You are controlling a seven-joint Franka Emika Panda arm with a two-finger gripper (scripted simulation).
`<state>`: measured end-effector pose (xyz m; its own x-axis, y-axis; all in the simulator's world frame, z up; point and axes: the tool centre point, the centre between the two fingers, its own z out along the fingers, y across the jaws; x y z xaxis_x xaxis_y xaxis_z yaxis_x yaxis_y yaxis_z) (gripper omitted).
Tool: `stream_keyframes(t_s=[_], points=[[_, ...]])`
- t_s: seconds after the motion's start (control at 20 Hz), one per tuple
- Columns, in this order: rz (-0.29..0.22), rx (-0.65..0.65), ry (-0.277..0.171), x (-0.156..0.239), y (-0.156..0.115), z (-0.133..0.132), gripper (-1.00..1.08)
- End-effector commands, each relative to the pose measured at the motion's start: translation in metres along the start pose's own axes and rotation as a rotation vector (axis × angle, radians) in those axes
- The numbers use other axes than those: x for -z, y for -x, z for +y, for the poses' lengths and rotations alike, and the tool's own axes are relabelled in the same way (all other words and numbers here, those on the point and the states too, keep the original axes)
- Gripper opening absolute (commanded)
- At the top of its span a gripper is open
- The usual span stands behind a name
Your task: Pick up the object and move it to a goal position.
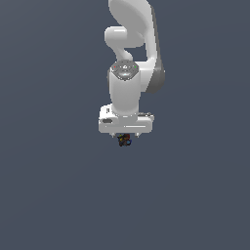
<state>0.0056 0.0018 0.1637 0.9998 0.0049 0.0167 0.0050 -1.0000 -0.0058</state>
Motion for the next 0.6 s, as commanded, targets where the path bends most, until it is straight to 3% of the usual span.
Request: stream_keyframes(t_s=[0.0,0.55], points=[[-0.002,0.011,0.001,-0.007,0.005,0.001,1.00],[-0.013,0.107,0.005,-0.063,0.051,0.004,1.00]])
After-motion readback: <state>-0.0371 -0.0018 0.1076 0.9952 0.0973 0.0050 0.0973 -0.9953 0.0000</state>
